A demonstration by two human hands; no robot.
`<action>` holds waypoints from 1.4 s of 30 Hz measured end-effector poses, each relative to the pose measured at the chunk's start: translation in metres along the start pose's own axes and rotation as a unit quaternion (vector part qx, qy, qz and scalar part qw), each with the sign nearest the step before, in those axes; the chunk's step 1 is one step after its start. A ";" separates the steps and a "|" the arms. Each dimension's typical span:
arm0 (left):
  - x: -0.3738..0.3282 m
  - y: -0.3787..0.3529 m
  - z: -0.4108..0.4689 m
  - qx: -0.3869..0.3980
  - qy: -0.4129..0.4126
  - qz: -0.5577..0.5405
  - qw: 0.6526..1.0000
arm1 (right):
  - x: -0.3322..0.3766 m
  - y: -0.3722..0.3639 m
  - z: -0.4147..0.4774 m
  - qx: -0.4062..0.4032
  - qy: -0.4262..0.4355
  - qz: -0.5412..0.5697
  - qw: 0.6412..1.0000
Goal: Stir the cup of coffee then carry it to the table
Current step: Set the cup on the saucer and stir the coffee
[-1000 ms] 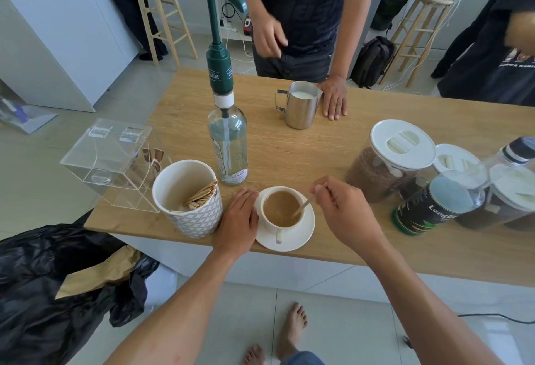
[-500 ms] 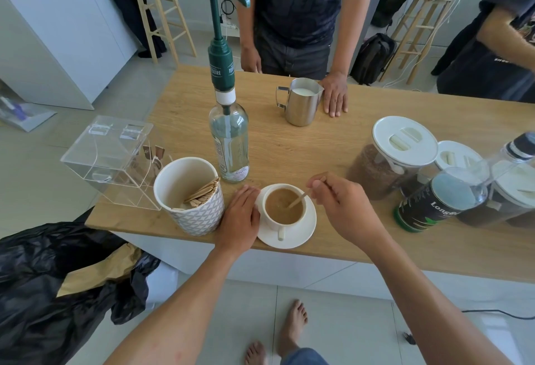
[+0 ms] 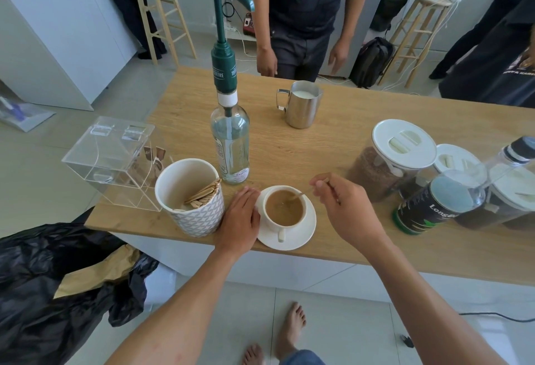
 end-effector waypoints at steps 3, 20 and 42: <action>-0.003 0.001 0.000 -0.001 -0.002 -0.003 1.000 | 0.001 -0.014 -0.001 0.048 -0.009 0.009 0.999; -0.002 0.002 -0.001 0.003 0.000 -0.005 1.000 | 0.004 -0.013 -0.003 0.055 0.004 0.002 0.998; -0.003 0.002 0.000 -0.006 -0.004 0.003 1.000 | -0.011 0.003 -0.003 -0.018 -0.035 -0.002 0.999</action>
Point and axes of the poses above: each hand's wrist, its own z-axis towards the middle knuckle, its own y-axis out of the back of the hand, x = y × z, the point moved 10 cm from there along z, towards the middle knuckle, and after that the axes turned 12 degrees about x, right-handed, at the moved point
